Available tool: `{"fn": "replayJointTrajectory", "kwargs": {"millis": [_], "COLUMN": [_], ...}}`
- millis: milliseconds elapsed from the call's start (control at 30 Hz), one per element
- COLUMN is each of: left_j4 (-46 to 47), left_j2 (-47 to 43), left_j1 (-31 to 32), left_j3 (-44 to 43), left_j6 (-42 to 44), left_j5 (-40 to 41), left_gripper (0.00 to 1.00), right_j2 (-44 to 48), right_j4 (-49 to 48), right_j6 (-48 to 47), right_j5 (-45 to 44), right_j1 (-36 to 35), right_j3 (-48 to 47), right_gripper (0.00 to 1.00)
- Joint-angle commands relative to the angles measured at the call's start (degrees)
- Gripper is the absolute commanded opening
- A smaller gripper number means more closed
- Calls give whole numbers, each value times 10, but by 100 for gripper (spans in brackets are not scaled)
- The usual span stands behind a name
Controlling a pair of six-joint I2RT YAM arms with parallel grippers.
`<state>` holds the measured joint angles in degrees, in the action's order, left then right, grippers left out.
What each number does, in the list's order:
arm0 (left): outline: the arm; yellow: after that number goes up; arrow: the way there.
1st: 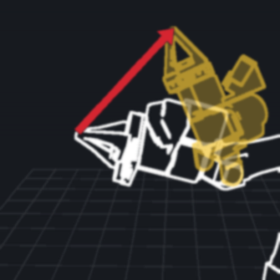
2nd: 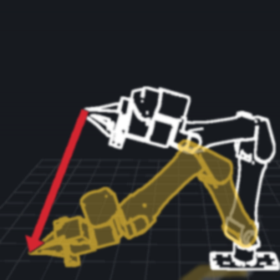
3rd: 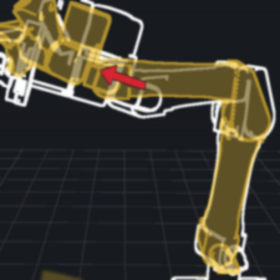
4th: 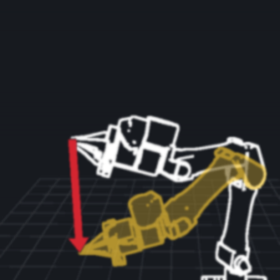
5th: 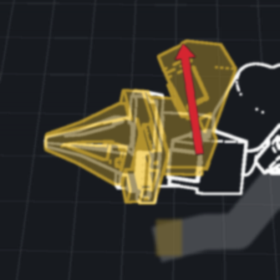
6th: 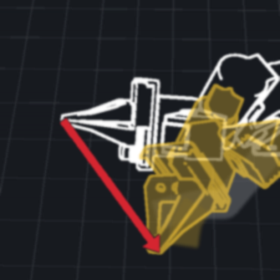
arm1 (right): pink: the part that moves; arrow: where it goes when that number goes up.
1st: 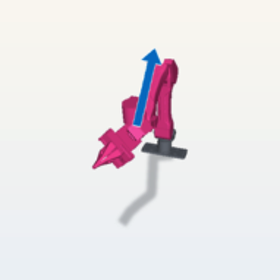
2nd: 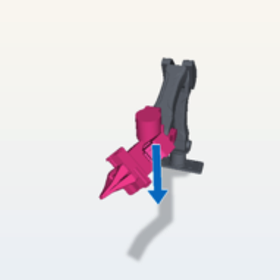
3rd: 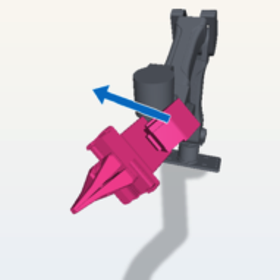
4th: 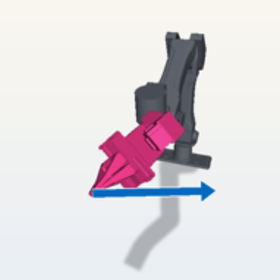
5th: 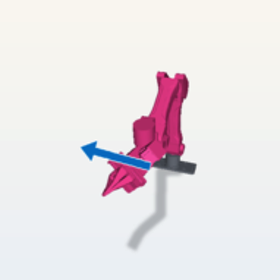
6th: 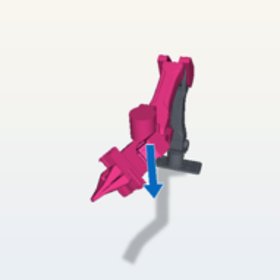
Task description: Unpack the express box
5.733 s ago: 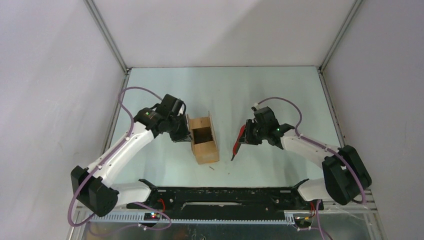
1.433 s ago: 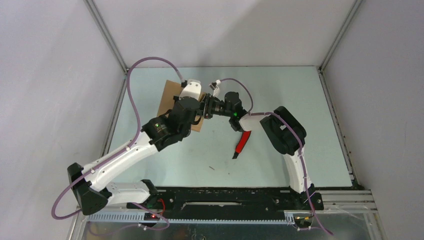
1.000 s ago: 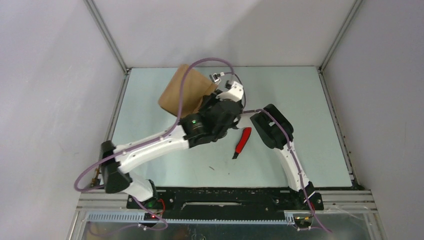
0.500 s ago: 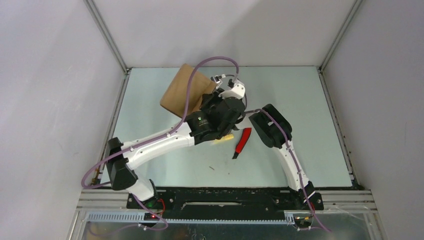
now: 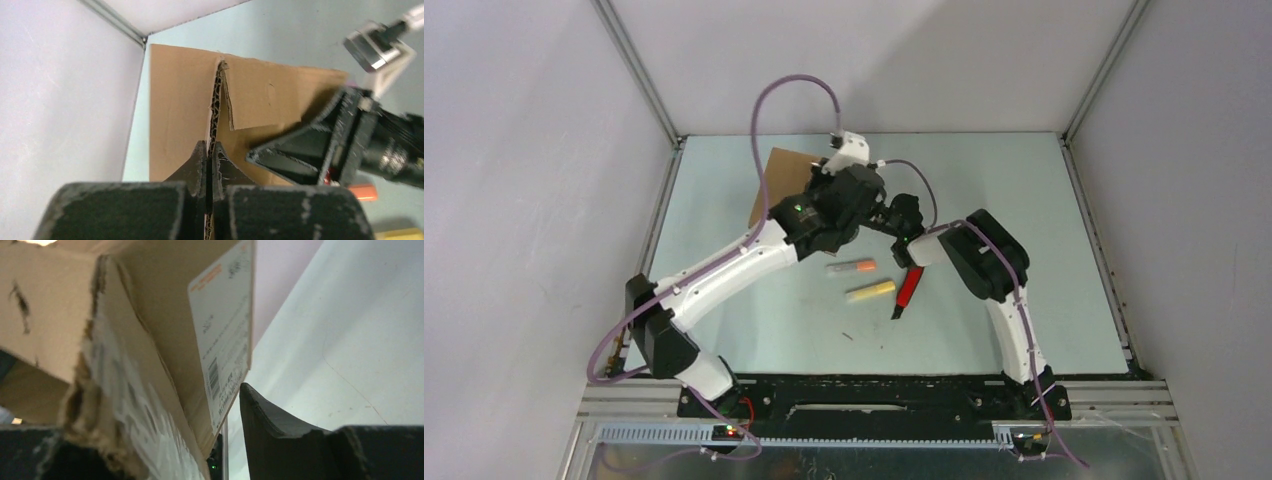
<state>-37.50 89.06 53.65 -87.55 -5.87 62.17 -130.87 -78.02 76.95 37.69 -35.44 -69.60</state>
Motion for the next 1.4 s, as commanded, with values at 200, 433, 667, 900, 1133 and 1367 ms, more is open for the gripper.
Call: {"fn": "replayJointTrajectory", "kwargs": {"millis": [200,433,667,900,1133,1367], "left_j4": [-158,-117,-83,-109,-99,-120], "left_j2": [-13,-20,-38,-46,-83,-144], "left_j1": [-171,-287,-360,-382,-388,-387], "left_j3": [-81,-1,58,76,111,110], "left_j6": [-244,-284,-296,-292,-292,-275], "left_j5": [-138,-284,-411,-409,-401,-379], "left_gripper": [0,0,1,32,81,100], "right_j2": [172,243,300,356,410,476], "right_j4": [286,443,541,672,753,803], "right_j6": [-167,-243,-285,-340,-384,-398], "right_j5": [7,-16,-42,-97,-143,-191], "right_j1": [-12,-13,-22,-32,-37,-36], "right_j3": [48,49,49,51,59,90], "right_gripper": [56,60,60,62,64,72]}}
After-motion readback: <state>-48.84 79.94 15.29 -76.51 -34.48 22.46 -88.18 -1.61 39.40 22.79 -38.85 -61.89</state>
